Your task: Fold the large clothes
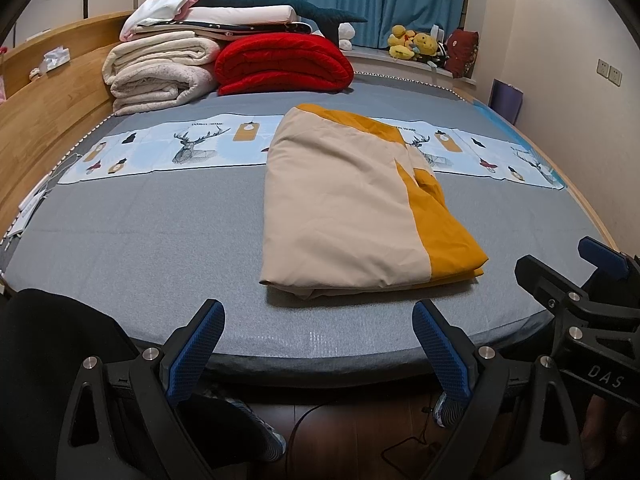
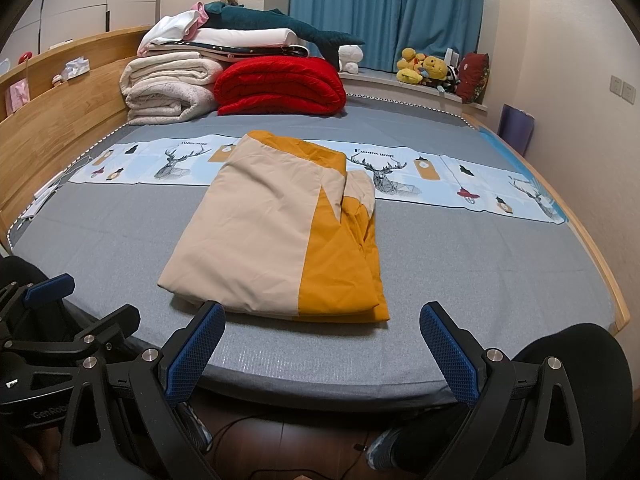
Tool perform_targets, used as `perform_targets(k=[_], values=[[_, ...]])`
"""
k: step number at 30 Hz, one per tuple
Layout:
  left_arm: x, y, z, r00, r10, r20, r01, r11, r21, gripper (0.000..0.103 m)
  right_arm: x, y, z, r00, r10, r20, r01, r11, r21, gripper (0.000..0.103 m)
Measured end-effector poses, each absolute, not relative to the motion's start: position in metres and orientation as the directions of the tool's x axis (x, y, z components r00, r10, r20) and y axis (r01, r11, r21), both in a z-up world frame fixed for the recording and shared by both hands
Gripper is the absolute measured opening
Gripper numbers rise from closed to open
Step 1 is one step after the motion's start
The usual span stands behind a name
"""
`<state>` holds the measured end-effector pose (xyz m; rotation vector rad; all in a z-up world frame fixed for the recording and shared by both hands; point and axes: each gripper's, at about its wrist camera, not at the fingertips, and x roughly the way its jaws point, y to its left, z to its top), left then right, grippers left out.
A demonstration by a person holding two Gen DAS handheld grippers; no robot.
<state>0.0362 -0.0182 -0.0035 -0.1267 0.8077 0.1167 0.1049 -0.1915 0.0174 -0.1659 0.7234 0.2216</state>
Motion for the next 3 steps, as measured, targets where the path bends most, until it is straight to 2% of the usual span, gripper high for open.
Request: perform_targets(k=[3], values=[[0.0354,-0.0181,-0.0061,0.683,0.056,-0.728,-0.152,0.986,-0.067,0.093,0.1045,-0.1917,0.0178,0.729,0.143,-0.67,-0.257,0.964,-0.074,0.098]])
